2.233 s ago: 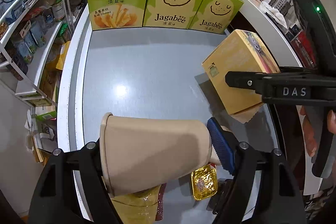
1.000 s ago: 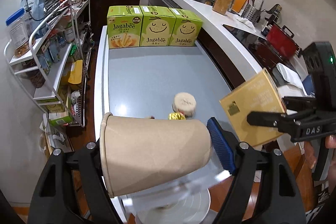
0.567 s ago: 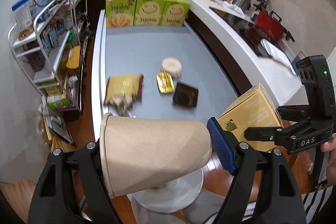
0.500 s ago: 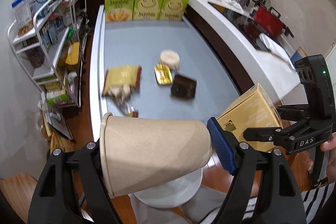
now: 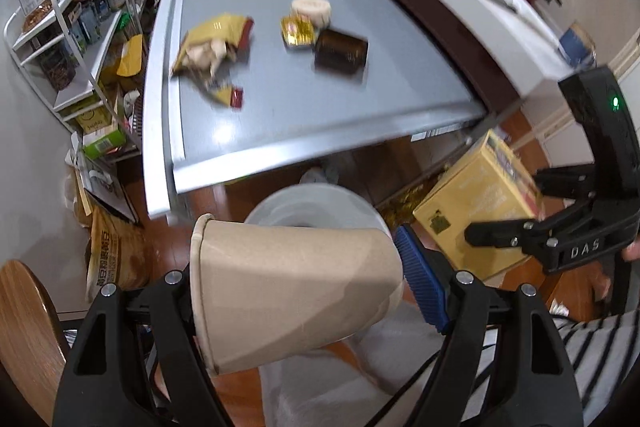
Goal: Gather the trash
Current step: 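Carry the paper cup and Zootopia box down over the white bin with both tools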
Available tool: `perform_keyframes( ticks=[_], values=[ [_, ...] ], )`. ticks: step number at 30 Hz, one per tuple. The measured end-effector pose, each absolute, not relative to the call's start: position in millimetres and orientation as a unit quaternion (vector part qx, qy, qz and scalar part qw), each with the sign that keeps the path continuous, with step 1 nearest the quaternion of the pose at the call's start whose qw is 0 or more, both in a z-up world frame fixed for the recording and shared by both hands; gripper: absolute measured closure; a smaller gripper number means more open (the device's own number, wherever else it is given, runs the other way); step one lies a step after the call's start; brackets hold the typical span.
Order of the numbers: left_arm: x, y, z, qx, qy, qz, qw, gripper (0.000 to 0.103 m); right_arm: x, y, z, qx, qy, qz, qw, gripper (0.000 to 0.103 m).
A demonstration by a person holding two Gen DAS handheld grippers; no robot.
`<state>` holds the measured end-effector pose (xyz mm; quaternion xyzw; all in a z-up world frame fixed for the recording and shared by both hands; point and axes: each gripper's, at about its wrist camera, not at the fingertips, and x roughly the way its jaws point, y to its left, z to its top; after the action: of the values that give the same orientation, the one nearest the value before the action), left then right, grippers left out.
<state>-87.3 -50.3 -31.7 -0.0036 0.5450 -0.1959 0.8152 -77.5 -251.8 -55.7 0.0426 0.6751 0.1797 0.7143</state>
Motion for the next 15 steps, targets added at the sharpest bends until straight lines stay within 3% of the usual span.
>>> perform_keyframes(
  ticks=[15],
  values=[
    [-89,-52,-97,0.005,0.597,-0.192,0.779,0.025,-76,-220,-120,0.006,0.709,0.161,0.686,0.027]
  ],
)
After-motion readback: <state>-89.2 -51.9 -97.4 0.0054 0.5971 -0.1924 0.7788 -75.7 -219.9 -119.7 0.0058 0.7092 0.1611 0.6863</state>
